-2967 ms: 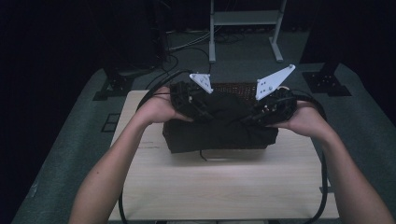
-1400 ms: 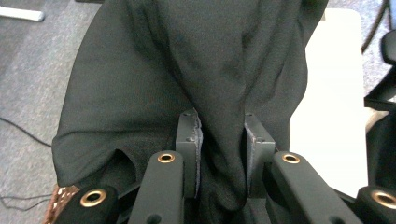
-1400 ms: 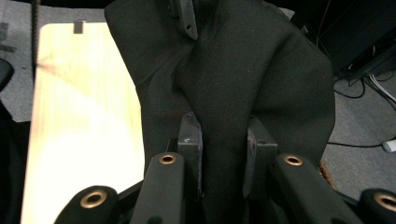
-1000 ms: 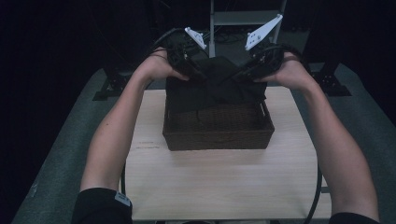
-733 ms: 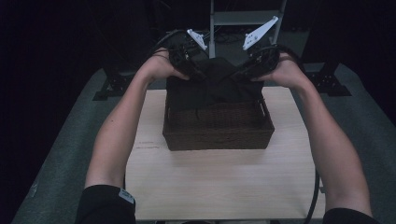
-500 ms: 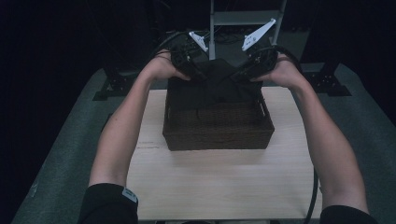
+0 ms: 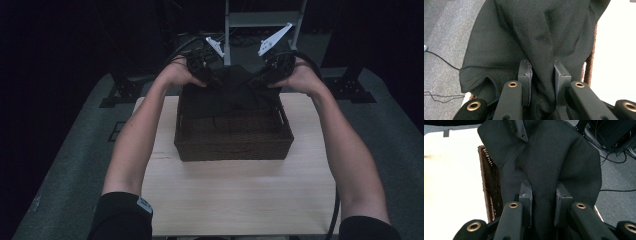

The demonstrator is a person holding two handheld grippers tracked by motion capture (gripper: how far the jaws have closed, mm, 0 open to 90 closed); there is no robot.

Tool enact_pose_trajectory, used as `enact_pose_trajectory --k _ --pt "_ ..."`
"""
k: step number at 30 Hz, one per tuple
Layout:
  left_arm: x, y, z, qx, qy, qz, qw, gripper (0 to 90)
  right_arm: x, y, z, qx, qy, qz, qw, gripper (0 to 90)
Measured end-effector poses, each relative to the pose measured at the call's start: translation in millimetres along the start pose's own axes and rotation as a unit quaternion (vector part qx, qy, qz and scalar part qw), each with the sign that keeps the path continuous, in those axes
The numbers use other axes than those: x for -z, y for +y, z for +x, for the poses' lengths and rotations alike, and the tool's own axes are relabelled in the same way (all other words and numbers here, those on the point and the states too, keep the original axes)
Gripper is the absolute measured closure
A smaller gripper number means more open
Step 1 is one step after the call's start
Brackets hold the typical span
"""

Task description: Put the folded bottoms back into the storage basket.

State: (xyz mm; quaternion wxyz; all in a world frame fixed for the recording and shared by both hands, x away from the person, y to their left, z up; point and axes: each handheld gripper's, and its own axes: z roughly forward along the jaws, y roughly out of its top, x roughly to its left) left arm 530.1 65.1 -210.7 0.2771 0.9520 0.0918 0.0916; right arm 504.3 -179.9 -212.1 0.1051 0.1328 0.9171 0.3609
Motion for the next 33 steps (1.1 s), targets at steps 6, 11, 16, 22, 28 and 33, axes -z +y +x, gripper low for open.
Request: enact_pose_trajectory --k 6,11,16,22,28,33 --pt "-7.3 -5.9 3.6 0.014 0.000 0.002 0.9999 72.5 -10.0 -3.8 -3.7 -0.010 0.003 -0.001 0.9999 71.8" --pt "-17.3 -9.5 4.3 0.017 0.004 0.013 0.9998 72.6 -18.9 -9.2 -6.3 -0.019 0.009 0.001 0.9998 71.8" --pt "-23.4 -9.0 4.4 0.016 0.003 0.022 0.9996 72.7 -23.8 -13.5 -9.0 -0.020 0.013 0.005 0.9997 71.8" --pt "-31.2 -14.5 6.2 0.022 -0.002 0.018 0.9996 72.7 -27.5 -16.2 -11.1 -0.022 0.013 0.009 0.9996 71.9" --pt "-36.8 -20.0 5.9 0.025 -0.003 0.019 0.9995 72.7 -35.5 -19.8 -10.1 -0.023 0.014 0.014 0.9995 71.8" --pt "-43.6 -21.1 3.0 0.023 -0.001 0.031 0.9993 72.8 -42.7 -27.9 -8.5 -0.026 0.019 0.013 0.9994 71.9"
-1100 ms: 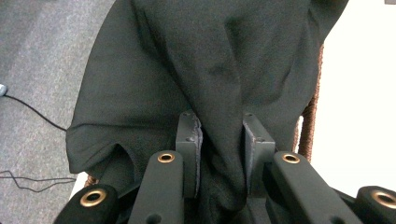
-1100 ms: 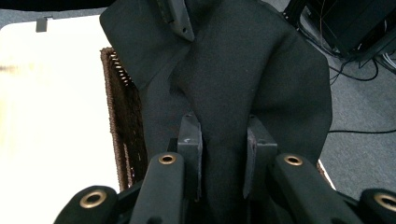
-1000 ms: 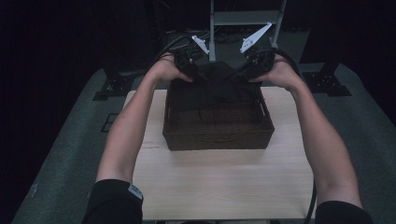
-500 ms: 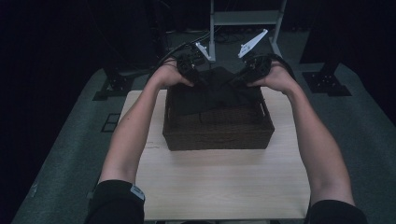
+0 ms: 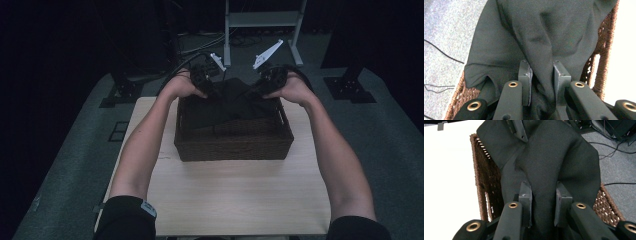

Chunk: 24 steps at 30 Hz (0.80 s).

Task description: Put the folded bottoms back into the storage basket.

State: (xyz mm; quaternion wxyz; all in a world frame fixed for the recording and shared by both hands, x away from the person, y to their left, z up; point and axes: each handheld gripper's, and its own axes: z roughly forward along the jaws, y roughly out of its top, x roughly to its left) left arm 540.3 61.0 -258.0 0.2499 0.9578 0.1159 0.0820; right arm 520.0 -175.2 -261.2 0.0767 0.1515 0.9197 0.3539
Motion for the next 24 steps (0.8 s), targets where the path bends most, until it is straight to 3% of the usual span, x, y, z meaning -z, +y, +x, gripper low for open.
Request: enact_pose_trajectory --k 6,16,24 --pt "-12.2 -4.8 -2.4 0.005 -0.008 0.001 1.0000 72.7 -6.6 -6.5 -0.4 -0.002 0.003 0.008 1.0000 71.8" --pt "-26.2 -6.2 -2.4 -0.003 -0.004 0.023 0.9997 72.8 -18.0 -12.4 -1.8 -0.007 0.005 0.022 0.9997 71.8" --pt "-33.9 -14.0 -3.1 0.003 -0.008 0.020 0.9998 72.8 -25.4 -16.9 -2.3 -0.005 0.007 0.029 0.9996 71.7"
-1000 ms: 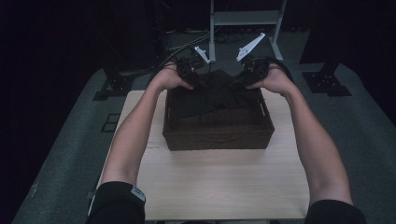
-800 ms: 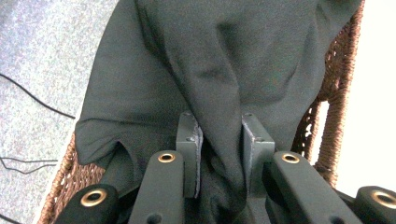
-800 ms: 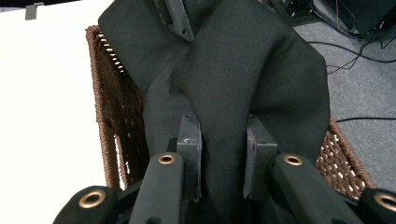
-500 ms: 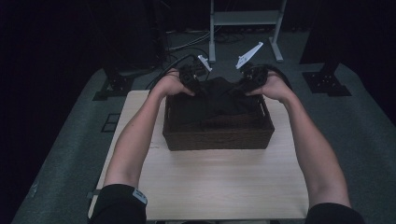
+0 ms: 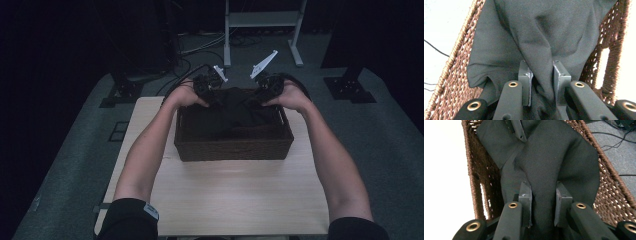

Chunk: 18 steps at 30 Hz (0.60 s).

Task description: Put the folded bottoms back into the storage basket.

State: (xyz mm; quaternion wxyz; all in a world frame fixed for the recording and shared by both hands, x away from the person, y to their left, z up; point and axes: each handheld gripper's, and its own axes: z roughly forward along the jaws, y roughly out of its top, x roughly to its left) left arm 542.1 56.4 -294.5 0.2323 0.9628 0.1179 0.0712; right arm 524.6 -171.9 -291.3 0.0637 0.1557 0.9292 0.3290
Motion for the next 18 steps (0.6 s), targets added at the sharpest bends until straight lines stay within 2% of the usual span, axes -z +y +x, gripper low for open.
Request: enact_pose_trajectory --k 11,18 --pt "-8.3 -4.7 -1.6 0.004 -0.004 -0.003 1.0000 72.8 -6.7 -5.4 -0.3 -0.005 0.005 0.005 1.0000 71.7" --pt "-18.5 -7.3 -3.1 -0.002 -0.003 0.012 0.9999 72.8 -17.3 -12.3 1.3 -0.013 0.008 0.007 0.9999 71.7"
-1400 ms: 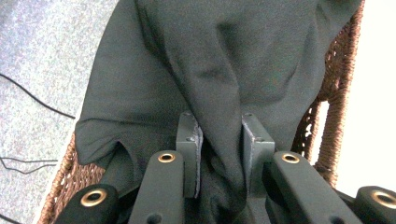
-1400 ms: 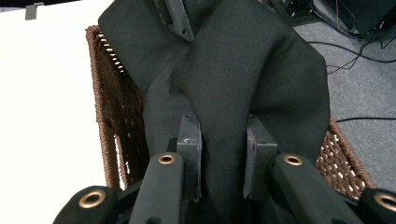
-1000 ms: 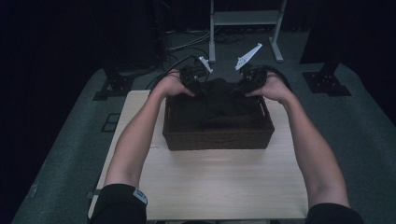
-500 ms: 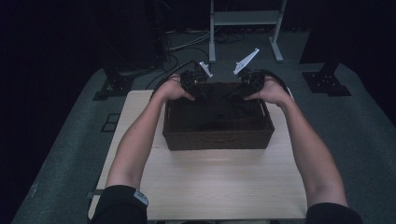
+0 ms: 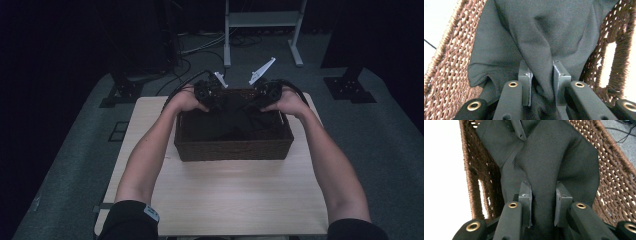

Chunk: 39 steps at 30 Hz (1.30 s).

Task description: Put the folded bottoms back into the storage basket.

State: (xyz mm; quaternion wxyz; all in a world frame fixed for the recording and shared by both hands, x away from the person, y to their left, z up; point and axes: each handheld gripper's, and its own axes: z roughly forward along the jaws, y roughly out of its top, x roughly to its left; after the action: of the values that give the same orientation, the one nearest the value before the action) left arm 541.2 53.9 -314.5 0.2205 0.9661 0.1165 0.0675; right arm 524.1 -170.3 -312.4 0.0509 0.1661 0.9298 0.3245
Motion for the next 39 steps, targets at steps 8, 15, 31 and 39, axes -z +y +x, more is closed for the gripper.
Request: enact_pose_trajectory --k 8,15,31,39 --pt "-9.4 1.3 -0.3 -0.002 -0.001 0.007 1.0000 72.8 -5.5 -4.9 -2.4 -0.004 0.000 0.009 1.0000 71.6" --pt "-14.5 0.6 -1.3 -0.004 0.001 0.012 0.9999 72.8 -9.7 -9.9 -2.7 -0.009 0.001 0.009 0.9999 71.6" --pt "-31.2 -8.5 -3.3 0.002 -0.002 0.018 0.9998 72.7 -26.4 -18.3 -5.4 -0.015 0.014 0.018 0.9996 71.6" --pt "-38.8 -15.9 -3.0 0.007 -0.001 0.023 0.9997 72.7 -36.3 -19.4 -4.8 -0.015 0.019 0.025 0.9994 71.6"
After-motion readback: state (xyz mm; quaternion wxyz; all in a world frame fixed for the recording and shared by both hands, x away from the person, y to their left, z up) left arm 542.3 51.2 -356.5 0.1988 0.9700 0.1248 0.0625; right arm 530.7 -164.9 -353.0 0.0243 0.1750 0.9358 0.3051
